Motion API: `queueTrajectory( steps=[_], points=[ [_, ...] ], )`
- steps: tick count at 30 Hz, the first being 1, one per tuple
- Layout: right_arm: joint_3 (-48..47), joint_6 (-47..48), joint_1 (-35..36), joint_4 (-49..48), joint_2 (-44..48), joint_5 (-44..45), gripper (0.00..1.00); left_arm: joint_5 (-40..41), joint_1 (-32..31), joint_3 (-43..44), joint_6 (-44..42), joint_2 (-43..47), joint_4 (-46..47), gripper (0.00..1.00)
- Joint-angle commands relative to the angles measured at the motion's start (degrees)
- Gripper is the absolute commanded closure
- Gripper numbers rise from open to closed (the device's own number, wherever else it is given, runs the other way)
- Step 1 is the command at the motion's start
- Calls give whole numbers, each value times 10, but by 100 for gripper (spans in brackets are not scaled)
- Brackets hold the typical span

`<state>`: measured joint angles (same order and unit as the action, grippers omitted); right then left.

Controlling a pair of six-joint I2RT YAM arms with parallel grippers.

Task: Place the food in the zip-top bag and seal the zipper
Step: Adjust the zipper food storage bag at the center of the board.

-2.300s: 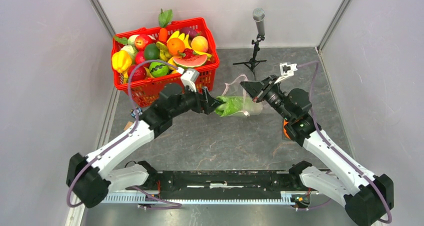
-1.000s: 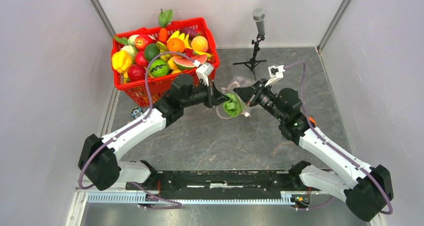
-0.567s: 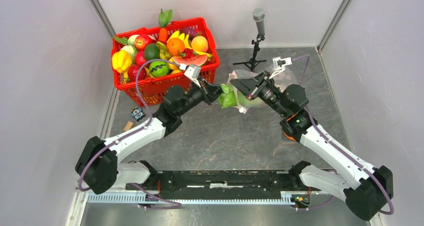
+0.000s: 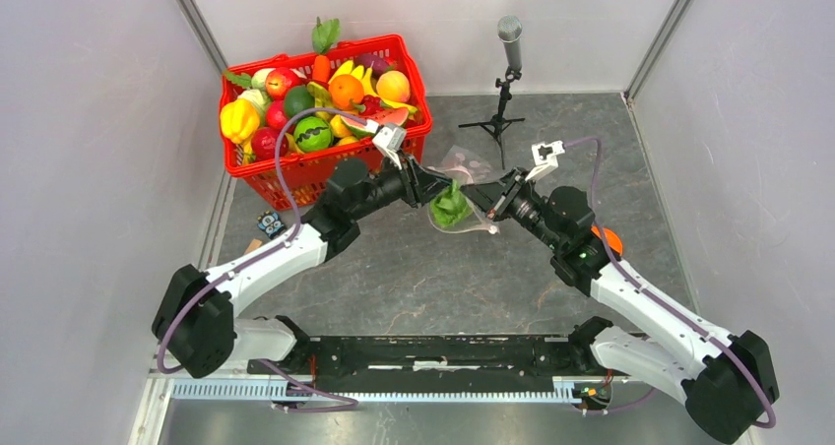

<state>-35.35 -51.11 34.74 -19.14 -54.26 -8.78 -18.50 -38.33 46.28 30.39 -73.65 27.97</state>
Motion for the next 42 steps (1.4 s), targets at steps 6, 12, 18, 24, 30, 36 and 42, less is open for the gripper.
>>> queueTrajectory(
  steps=[6,12,18,24,30,36,42],
  points=[
    [32,-34,-14,-55,20,32,100,-23,11,17,-80,32,-194,28],
    [20,-19,-16,-36,11,37,100,4,11,-21,-79,123,-182,12],
    [15,-12,-19,-35,7,37,100,63,10,-26,-77,165,-207,5],
    [5,-1,-19,-20,15,44,100,62,10,-28,-62,109,-222,21],
    [3,0,-19,-25,12,34,100,55,10,-39,-46,67,-180,19],
    [5,-1,-19,-25,11,36,100,24,-3,-40,-28,35,-118,18],
    [-1,-2,-19,-33,7,17,100,87,-7,-48,-14,-5,-82,24]
  ],
)
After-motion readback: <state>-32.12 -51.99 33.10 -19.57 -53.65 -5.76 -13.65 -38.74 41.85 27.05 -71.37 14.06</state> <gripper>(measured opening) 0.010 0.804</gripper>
